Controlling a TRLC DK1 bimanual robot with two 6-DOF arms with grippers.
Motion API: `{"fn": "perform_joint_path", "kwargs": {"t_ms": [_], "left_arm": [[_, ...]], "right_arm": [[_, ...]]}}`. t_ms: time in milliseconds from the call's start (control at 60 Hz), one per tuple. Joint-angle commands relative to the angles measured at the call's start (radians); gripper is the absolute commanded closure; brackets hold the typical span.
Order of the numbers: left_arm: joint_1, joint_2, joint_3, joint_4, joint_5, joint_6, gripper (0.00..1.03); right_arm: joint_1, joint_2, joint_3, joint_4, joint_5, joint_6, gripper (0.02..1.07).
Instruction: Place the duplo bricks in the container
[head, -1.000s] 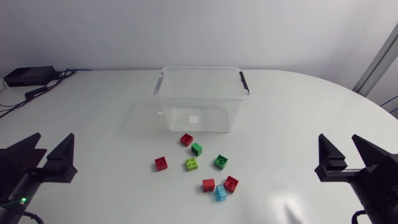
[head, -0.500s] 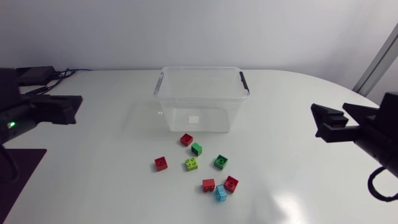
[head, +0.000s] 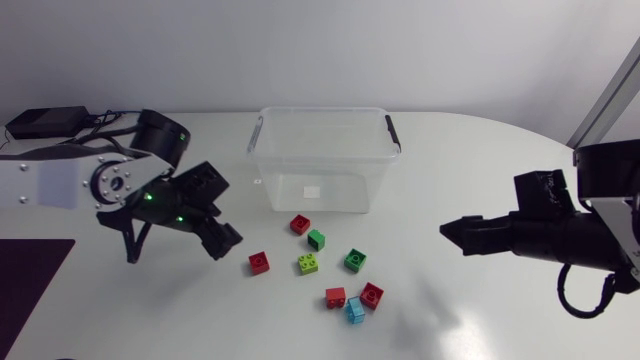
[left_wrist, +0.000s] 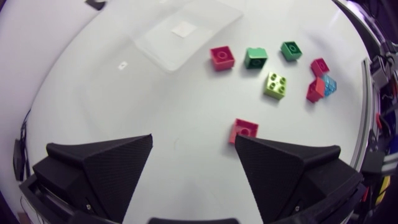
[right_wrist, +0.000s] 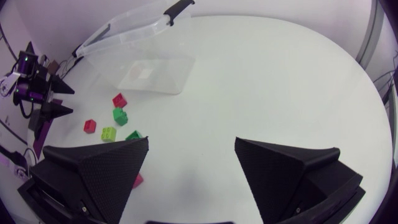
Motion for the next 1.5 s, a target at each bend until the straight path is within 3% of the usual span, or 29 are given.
{"fn": "perform_joint_path", "kwargs": {"t_ms": [0,100,367,500,617,767,917,1033,1200,1317,1483], "left_arm": [[-0.021,0.043,-0.028,0.010,0.040,0.102,0.10],[-0.037,0.092,-0.043,0.024,0.072,0.171,0.10],[-0.087,0.191,-0.057,0.073,0.124,0.256,0.17],[-0.132,0.257,-0.043,0.073,0.137,0.297,0.33],[-0.143,0.327,-0.010,0.070,0.158,0.326,0.63],[-0.149,0.327,-0.005,0.066,0.163,0.332,0.74],[-0.139,0.158,0.000,-0.022,0.163,0.329,0.76],[-0.133,0.034,0.069,-0.152,0.164,0.329,0.77],[-0.136,-0.076,0.274,-0.258,0.183,0.279,0.77],[-0.141,-0.030,0.418,-0.224,0.194,0.214,0.77],[-0.152,0.112,0.570,-0.063,0.194,0.098,0.77]], "right_arm": [[0.032,0.054,0.037,-0.026,-0.012,-0.108,0.07],[0.064,0.161,0.074,-0.140,-0.034,-0.248,0.07],[0.256,0.178,0.033,-0.115,-0.029,-0.324,0.07],[0.357,0.236,0.026,-0.104,0.012,-0.326,0.07],[0.444,0.310,0.014,-0.044,0.070,-0.323,0.07],[0.516,0.388,0.023,0.014,0.158,-0.311,0.07],[0.553,0.471,0.037,0.052,0.204,-0.307,0.11],[0.561,0.523,0.053,0.078,0.209,-0.311,0.23],[0.582,0.563,0.066,0.141,0.233,-0.303,0.77],[0.582,0.586,0.076,0.135,0.238,-0.297,0.80],[0.572,0.428,0.072,0.038,0.245,-0.292,0.81]]}}
